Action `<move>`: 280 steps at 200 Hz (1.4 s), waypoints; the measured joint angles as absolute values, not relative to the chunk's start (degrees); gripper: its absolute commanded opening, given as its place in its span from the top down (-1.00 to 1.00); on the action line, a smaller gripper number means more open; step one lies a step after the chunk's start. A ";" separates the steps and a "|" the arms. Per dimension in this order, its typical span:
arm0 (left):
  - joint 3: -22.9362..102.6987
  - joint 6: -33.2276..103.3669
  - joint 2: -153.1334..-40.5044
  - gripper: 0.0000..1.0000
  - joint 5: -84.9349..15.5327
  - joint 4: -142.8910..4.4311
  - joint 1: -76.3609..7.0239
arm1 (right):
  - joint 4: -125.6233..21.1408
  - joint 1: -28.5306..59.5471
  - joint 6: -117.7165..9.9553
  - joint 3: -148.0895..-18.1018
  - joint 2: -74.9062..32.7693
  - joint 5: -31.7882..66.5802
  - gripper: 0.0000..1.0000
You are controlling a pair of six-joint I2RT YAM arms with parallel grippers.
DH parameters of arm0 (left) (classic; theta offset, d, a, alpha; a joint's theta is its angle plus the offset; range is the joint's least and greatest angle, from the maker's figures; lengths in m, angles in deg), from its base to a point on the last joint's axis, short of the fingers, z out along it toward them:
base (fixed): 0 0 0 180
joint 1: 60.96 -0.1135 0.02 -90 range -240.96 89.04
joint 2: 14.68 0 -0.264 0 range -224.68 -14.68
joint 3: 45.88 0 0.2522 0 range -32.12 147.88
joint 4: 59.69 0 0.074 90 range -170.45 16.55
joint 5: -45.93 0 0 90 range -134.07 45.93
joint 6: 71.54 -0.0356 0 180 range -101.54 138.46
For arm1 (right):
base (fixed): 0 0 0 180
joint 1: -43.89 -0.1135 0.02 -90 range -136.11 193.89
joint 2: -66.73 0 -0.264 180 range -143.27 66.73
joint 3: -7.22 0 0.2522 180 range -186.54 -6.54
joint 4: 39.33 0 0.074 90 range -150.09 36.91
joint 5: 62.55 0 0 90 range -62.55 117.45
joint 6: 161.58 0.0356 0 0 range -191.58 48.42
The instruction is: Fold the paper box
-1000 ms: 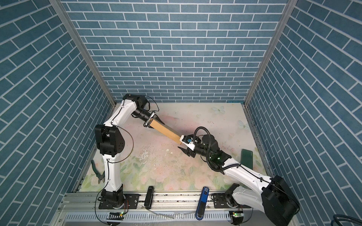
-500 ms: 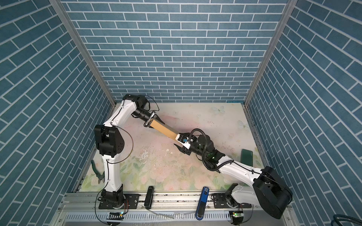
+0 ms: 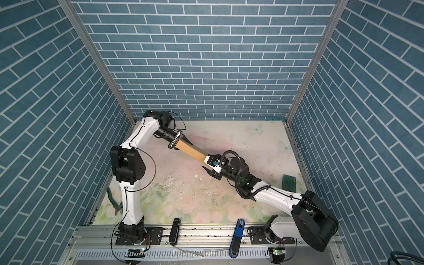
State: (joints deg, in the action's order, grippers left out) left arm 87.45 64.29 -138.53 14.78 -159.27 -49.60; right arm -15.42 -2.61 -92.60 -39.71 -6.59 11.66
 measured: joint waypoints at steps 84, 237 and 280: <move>86.71 64.26 -138.53 0.99 14.73 -159.51 -49.71 | -15.12 -2.57 -93.62 -39.84 -6.65 12.49 0.39; 91.54 62.52 -141.83 -0.09 12.68 -160.15 -49.78 | -20.84 -2.63 -94.10 -40.48 -3.37 14.32 0.89; 91.67 60.64 -142.97 -0.30 9.20 -157.96 -52.23 | -23.49 -2.94 -94.10 -40.48 -1.58 14.19 0.93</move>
